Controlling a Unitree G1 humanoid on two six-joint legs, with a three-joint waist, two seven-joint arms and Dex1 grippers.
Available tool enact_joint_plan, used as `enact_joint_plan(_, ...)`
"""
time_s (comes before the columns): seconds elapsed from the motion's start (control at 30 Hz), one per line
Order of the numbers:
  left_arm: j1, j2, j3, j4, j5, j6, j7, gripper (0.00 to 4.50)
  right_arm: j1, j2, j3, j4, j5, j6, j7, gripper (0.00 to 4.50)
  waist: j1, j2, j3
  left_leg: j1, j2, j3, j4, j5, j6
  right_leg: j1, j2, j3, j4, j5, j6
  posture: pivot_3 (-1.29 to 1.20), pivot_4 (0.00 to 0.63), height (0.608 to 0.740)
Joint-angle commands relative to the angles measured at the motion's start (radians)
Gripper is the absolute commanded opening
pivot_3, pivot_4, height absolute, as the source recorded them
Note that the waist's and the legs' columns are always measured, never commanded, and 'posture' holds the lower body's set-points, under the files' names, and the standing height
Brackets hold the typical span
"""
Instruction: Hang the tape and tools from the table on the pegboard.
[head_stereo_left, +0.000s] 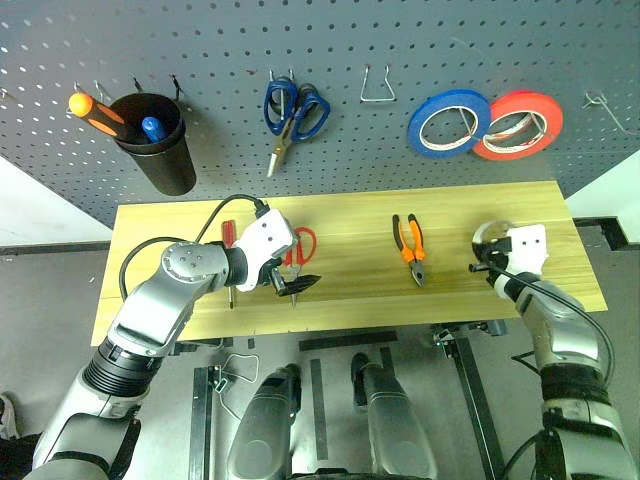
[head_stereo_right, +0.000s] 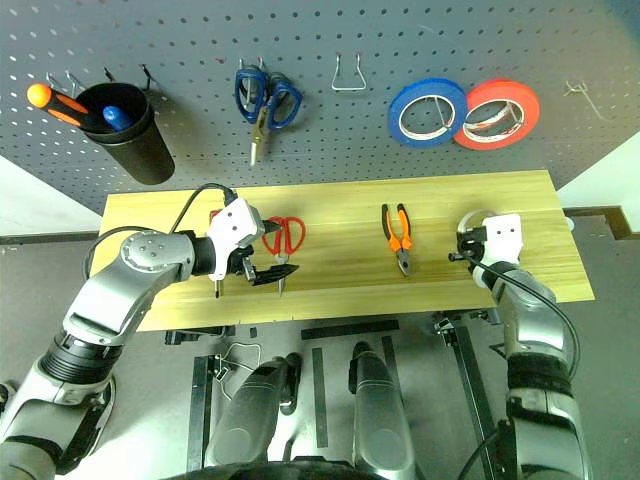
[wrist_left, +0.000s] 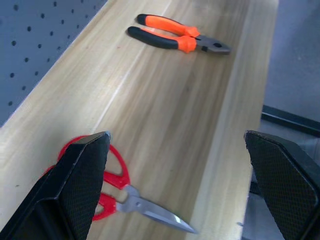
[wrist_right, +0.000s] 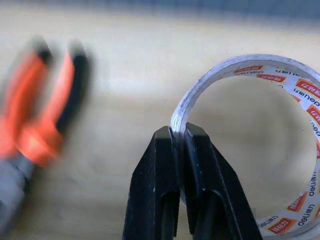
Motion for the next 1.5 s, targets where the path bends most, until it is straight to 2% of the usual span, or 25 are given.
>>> enact_joint_plan(0.03, -0.004, -0.021, 0.005, 0.001, 0.002, -0.073, -0.004, 4.50, 0.101, 0.008, -0.071, -0.306, 0.076, 0.048, -0.036, 0.02, 0.002, 0.000, 0.000, 0.000, 0.000, 0.000, 0.000, 0.000, 0.000, 0.000, 0.000, 0.000, 0.000, 0.000, 0.000, 0.08, 0.333, 0.740)
enact_joint_plan(0.23, -0.008, -0.066, 0.041, 0.031, -0.027, -0.161, -0.013, 4.50, 0.151, -0.008, -0.195, -0.538, 0.156, 0.118, -0.121, 0.02, 0.001, 0.000, -0.001, 0.000, -0.001, 0.000, 0.001, 0.001, -0.001, 0.000, -0.001, 0.000, 0.000, 0.000, 0.000, 0.07, 0.318, 0.740)
enact_joint_plan(0.4, -0.021, -0.086, 0.050, 0.034, -0.048, -0.192, -0.028, 4.50, 0.130, -0.063, -0.243, -0.513, 0.135, 0.096, -0.128, 0.02, 0.001, 0.000, -0.001, 0.000, -0.002, -0.001, 0.001, 0.001, -0.001, 0.000, -0.001, -0.001, 0.001, 0.000, 0.000, 0.08, 0.316, 0.740)
enact_joint_plan(0.57, -0.034, -0.124, 0.085, 0.045, -0.074, -0.271, -0.032, 4.50, 0.026, -0.156, -0.280, -0.320, 0.106, 0.012, -0.117, 0.02, 0.001, 0.000, -0.001, 0.000, -0.003, 0.000, 0.002, 0.001, -0.001, 0.000, -0.001, -0.001, 0.002, 0.000, 0.001, 0.08, 0.319, 0.740)
enact_joint_plan(0.83, -0.028, -0.144, 0.096, 0.038, -0.085, -0.323, -0.042, 4.50, -0.200, -0.272, -0.213, 0.045, 0.072, -0.159, -0.012, 0.02, -0.003, 0.000, -0.001, 0.000, -0.003, 0.001, 0.003, 0.001, -0.001, 0.000, -0.001, -0.001, 0.004, 0.000, 0.001, 0.08, 0.322, 0.740)
enact_joint_plan(1.5, -0.065, -0.128, 0.127, -0.011, -0.121, -0.299, -0.036, 4.50, -0.478, -0.268, -0.077, 0.567, 0.025, -0.408, 0.104, 0.02, 0.000, 0.000, -0.001, 0.001, -0.004, 0.002, 0.004, 0.002, -0.002, -0.001, -0.002, -0.001, 0.011, 0.000, 0.001, 0.12, 0.322, 0.740)
